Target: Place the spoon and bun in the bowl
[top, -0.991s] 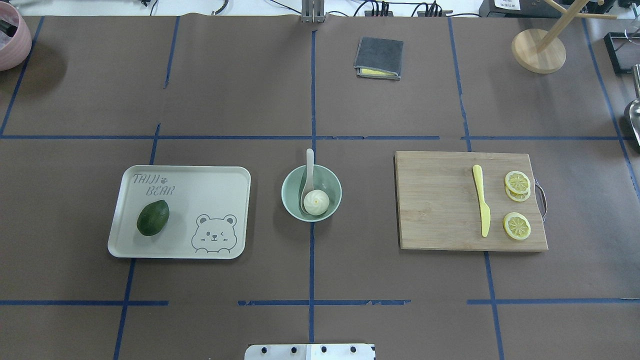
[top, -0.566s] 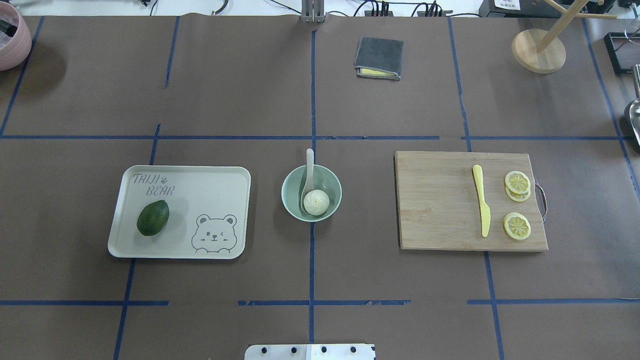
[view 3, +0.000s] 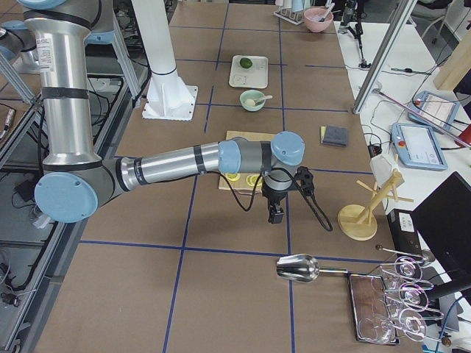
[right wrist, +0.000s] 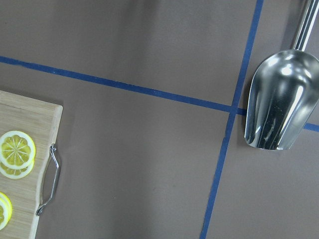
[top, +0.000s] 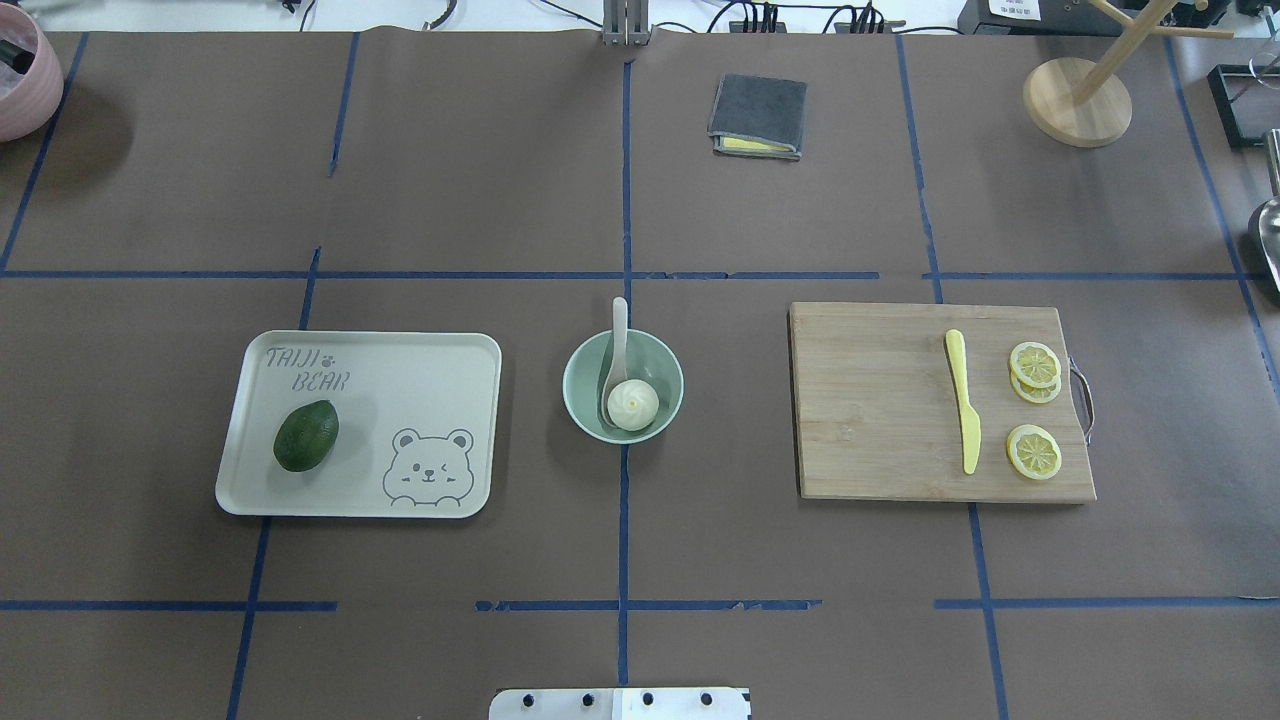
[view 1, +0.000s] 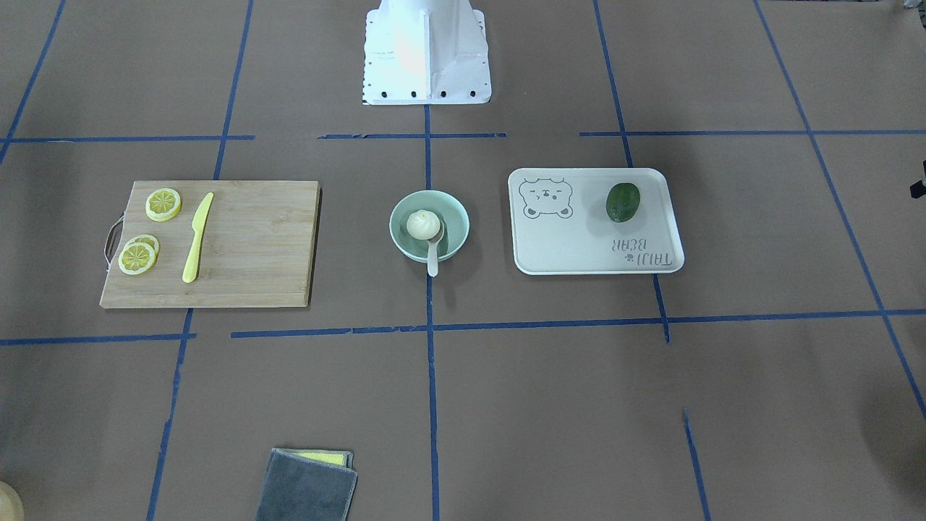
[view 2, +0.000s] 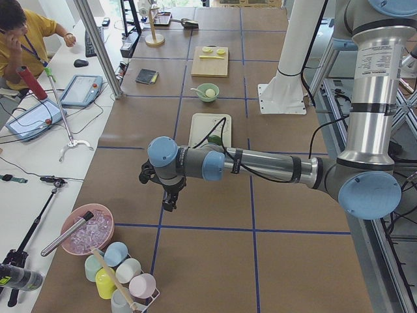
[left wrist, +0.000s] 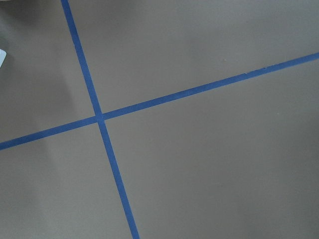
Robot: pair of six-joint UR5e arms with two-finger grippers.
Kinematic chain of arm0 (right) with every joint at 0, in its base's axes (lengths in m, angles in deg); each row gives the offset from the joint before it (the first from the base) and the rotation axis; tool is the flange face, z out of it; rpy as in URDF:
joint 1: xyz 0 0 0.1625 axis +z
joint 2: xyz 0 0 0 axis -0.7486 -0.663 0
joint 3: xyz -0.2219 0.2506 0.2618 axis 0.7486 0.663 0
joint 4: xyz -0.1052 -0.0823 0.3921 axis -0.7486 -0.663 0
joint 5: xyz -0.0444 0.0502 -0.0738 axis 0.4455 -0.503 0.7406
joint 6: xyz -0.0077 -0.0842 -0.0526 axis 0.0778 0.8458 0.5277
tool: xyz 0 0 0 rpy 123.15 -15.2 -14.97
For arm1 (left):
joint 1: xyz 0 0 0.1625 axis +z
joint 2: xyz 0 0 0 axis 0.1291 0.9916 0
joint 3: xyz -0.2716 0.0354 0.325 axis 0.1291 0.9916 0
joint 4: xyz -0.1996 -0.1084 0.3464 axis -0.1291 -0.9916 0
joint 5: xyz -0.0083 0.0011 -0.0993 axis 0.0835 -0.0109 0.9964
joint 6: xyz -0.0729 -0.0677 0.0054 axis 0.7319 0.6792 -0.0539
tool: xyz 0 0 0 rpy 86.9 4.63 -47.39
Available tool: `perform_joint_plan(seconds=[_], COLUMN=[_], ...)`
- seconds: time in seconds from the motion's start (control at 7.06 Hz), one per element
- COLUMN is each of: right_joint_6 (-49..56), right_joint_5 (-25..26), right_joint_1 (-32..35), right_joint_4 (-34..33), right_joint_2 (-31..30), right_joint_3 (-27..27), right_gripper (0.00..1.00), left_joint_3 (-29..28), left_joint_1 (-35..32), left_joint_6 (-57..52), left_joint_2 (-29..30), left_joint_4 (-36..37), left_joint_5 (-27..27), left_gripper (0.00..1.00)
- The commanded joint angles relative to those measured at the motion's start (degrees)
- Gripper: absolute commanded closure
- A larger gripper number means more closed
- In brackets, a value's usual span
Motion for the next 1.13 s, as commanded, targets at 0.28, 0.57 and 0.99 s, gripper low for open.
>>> perform_joint_plan(seconds=[0.28,0.57,0.99], right_joint_6=[-0.03,-0.03,-0.64], right_joint_5=[-0.2,-0.29,-0.38], right_joint_1=[0.32,0.32,0.23], right_joint_4=[0.37,0.46,0.46], right_joint_2=[-2.45,-2.54,-2.28], right_joint_3=[-0.35,-0.79,-1.67], right_gripper=[0.0,0.0,0.0], left_joint_3=[3.05,2.1,1.31], left_joint_1=[-0.06,0.03,0.2], left_joint_6=[0.21,0.65,0.39], left_joint_2=[-3.58,-3.7,-3.35], left_joint_4=[-0.8,-9.01,-10.03], left_joint_5=[-1.25,-1.16,-0.9], left_gripper=[0.0,0.0,0.0])
